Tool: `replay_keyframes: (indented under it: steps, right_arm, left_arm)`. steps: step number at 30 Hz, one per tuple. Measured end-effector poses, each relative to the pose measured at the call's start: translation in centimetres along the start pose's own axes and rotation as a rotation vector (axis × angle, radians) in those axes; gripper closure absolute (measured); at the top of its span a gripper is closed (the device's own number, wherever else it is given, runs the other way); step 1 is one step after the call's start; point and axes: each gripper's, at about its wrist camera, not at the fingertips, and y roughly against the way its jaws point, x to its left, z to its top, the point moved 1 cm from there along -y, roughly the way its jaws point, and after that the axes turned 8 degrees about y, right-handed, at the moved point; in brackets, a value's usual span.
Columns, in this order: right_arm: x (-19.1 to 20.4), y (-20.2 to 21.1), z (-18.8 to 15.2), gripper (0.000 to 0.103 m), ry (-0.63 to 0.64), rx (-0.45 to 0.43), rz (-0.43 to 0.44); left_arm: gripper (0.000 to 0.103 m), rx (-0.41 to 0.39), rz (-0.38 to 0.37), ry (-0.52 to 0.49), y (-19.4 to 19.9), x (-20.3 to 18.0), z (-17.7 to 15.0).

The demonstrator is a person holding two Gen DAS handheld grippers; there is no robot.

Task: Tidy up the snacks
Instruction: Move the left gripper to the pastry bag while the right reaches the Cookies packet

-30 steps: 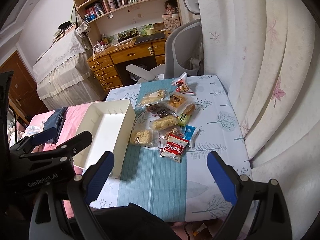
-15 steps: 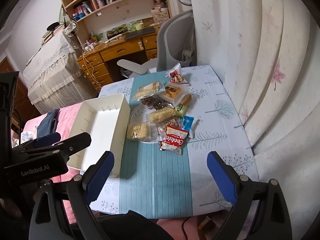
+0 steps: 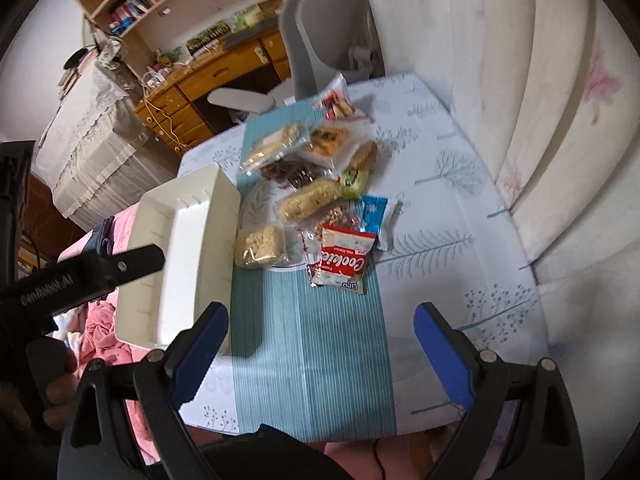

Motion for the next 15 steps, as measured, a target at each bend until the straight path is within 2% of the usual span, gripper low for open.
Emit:
replay_keyframes:
  steps: [9, 15]
  right_arm:
    - [-2.9, -6.9, 2.1, 0.008, -0.059, 0.165, 0.052]
    - [-3.8, -11.3, 2.7, 0.008, -0.042, 0.274, 0.067]
  left_arm:
    - [0.001, 0.105, 0.084, 0.234, -5.6, -0.9, 3.1]
    - [0.001, 0.169, 0.13, 0.335, -9.4, -1.4, 4.5]
